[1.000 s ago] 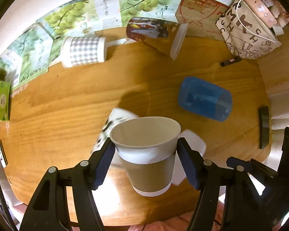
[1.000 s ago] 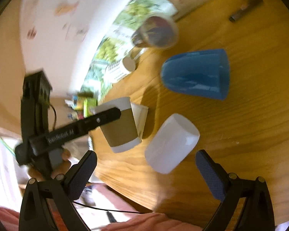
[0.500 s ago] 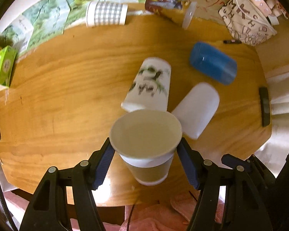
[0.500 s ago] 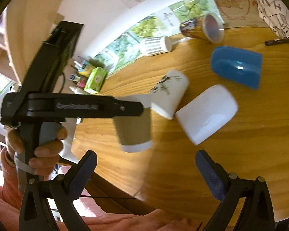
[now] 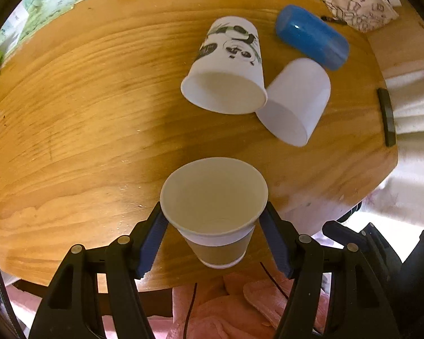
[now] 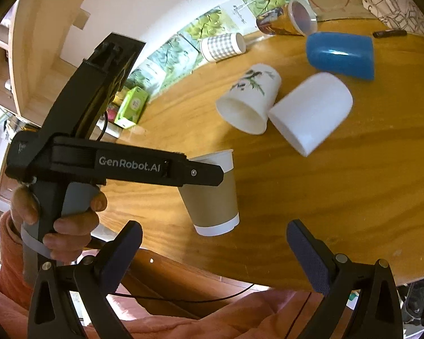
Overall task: Flip cup upright
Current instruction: 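Lift the brown-sleeved cup with the left gripper and rotate it opening-up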
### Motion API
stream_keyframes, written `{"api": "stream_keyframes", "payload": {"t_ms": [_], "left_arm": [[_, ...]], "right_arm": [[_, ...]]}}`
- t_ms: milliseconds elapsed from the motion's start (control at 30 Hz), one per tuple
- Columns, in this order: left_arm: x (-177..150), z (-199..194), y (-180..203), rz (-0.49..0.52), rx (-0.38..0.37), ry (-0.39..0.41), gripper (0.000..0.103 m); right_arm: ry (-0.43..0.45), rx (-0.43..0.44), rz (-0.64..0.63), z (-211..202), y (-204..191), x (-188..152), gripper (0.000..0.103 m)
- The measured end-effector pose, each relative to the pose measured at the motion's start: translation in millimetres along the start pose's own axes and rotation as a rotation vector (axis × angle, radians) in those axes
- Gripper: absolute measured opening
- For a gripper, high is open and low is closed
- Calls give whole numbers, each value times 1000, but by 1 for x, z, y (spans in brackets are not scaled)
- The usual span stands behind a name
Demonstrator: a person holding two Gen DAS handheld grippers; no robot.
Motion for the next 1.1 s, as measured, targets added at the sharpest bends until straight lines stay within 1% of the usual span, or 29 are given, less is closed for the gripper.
{"api": "stream_keyframes", "payload": {"t_ms": [300, 367, 433, 533, 633, 733, 833, 967, 1067, 1100], "left_arm": [[5, 12, 9, 48, -34, -11, 71], [5, 11, 7, 57, -41, -9, 72], [4, 11, 5, 60, -54, -9, 75], [3, 11, 3, 53, -98, -10, 75], [0, 9, -4, 47, -116, 2, 77], [-1, 3, -13, 31, -130, 39, 77], [-5, -9, -25, 19, -143, 99, 77], [-12, -26, -36, 12, -113, 237, 77], [-14, -34, -44, -25, -114, 313, 77], [-17, -38, -50, -53, -114, 355, 77]], "right_arm": [[13, -102, -74, 17, -6, -12, 103], [15, -110, -85, 22, -5, -13, 103], [17, -113, -92, 24, -6, -16, 103], [26, -111, -108, 29, -7, -17, 103], [45, -122, -131, 32, -10, -18, 103], [67, -140, -158, 35, -12, -19, 103], [82, -147, -168, 38, -10, -18, 103], [125, -162, -180, 43, -10, -16, 103], [135, -170, -192, 49, -9, -14, 103], [138, -173, -197, 51, -9, -14, 103]]}}
Point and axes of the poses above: each gripper's, at about its wrist camera, not at the fingertips, and z roughly the way its jaws point, y to its right, x to its top, the point moved 2 cm from there along z, roughly the way its jaws point, and after that the axes turned 15 degrees about x, right-handed, at the moved point
